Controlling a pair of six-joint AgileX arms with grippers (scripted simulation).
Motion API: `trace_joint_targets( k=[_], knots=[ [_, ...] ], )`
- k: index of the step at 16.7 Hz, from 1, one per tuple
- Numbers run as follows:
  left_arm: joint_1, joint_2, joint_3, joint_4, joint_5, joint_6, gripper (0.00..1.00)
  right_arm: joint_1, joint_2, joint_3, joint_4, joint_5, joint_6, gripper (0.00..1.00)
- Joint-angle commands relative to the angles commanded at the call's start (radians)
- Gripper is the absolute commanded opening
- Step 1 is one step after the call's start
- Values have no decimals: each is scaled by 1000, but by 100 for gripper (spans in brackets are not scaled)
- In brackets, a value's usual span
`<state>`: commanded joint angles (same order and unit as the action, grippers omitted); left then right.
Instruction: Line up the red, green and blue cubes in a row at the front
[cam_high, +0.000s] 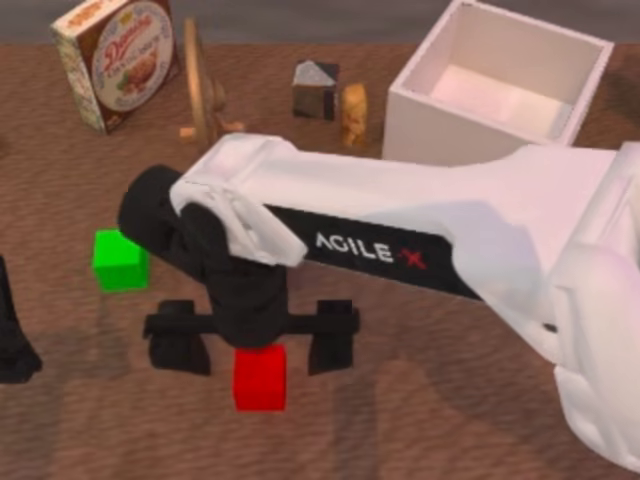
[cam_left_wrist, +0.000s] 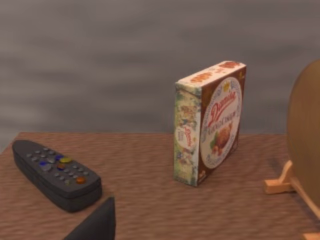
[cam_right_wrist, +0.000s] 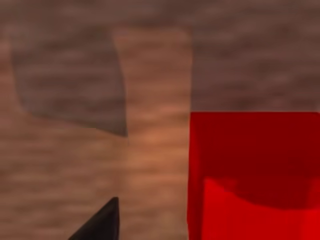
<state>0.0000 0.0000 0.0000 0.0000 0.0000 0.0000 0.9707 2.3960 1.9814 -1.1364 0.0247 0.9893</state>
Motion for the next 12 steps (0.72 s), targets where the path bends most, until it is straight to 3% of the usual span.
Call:
trace_joint_targets(
  k=[6, 12],
  knots=[
    [0, 0, 0, 0, 0, 0, 100, 8, -31, 161, -199, -1, 1, 100],
    [-1, 7, 7, -5, 1, -1, 100, -2, -41, 161, -200, 3, -5, 100]
  ],
)
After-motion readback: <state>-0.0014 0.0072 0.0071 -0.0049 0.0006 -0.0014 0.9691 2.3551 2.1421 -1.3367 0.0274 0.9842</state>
